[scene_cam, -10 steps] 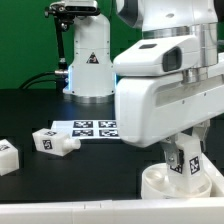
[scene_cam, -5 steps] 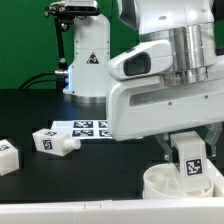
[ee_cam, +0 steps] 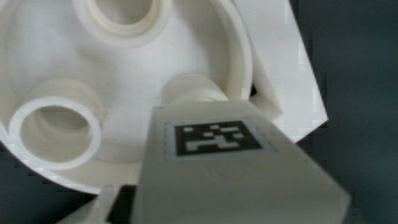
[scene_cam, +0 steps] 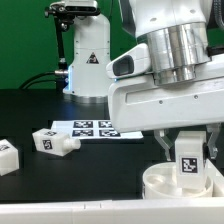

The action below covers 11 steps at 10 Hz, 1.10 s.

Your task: Assemble stool

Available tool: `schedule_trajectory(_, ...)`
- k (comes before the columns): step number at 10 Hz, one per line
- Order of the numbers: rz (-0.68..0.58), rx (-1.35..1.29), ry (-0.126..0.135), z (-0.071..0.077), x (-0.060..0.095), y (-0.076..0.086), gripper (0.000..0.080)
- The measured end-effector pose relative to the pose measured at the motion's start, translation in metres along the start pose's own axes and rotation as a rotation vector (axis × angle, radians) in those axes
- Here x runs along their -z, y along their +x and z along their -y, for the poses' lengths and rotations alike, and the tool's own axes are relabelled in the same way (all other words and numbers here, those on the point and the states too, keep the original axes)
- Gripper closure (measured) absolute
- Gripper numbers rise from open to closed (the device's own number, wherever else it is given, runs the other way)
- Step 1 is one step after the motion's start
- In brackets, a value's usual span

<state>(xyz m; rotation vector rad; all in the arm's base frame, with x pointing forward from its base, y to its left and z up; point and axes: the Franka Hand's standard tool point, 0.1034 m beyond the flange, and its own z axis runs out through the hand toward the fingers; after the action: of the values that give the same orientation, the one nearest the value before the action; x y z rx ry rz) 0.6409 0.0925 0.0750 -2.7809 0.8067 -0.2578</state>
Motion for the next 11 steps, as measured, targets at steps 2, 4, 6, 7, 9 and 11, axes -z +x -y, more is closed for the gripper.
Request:
schedule_trajectory(2, 0.001, -0.135, 0.003, -0.001, 0.001, 0.000, 0.0462)
schedule_trajectory(4, 0.001, -0.433, 0.007, 0.000, 0.000, -0.003, 0.0461)
schedule_trajectory(6, -0.020, -0.702, 0.034, 0.000, -0.001, -0.007, 0.0461)
schedule_trajectory(7, -0.021, -0.706, 0.036, 0.002, -0.002, -0.010, 0.0461)
schedule_trajectory(9, -0.016, -0.625, 0.032, 0.002, -0.002, -0.010, 0.0461)
schedule_trajectory(11, 0.070, -0.394, -0.002, 0.005, 0.006, -0.010, 0.0201)
